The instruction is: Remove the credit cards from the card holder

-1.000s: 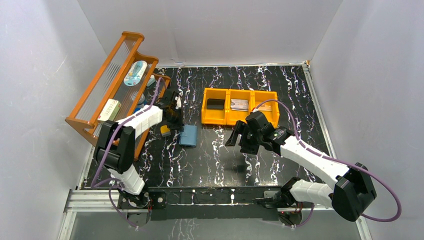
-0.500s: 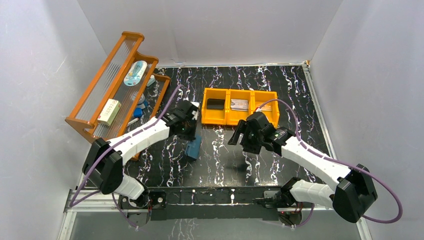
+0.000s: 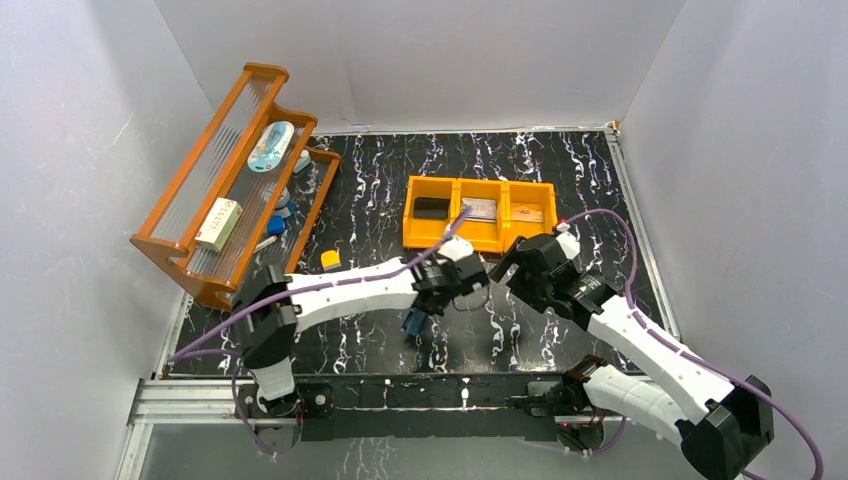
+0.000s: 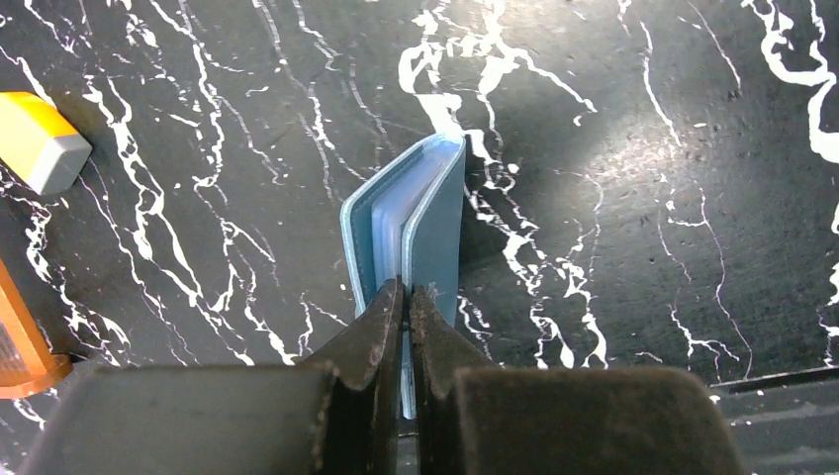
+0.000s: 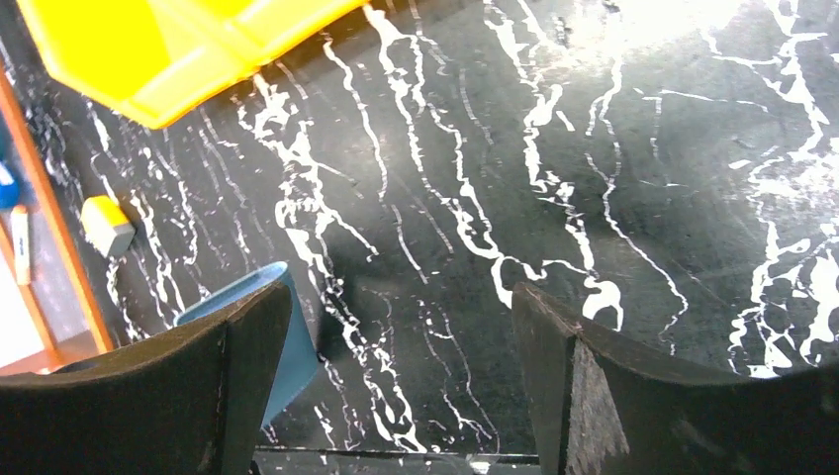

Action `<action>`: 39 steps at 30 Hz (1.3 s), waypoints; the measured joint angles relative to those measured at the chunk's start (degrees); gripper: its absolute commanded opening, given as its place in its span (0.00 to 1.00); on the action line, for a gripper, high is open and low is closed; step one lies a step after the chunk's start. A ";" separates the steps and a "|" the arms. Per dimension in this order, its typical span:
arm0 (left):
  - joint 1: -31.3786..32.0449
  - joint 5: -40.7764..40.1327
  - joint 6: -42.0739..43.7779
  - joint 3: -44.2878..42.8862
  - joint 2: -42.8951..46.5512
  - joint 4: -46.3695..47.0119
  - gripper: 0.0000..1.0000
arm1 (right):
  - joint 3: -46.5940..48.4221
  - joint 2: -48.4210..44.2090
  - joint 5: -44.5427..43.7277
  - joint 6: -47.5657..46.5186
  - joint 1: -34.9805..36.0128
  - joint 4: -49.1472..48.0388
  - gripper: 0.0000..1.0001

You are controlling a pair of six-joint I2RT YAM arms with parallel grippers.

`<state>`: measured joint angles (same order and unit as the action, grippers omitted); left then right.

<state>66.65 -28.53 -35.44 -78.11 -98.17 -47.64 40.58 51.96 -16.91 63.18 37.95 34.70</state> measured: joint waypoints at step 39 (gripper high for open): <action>11.69 -7.52 0.94 -10.91 -16.81 -2.71 0.67 | -6.40 -6.25 5.53 -0.72 -13.57 4.55 0.93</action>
<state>78.35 -36.05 -34.50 -89.01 -114.98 -50.35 34.17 45.71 -11.38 62.46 24.38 39.24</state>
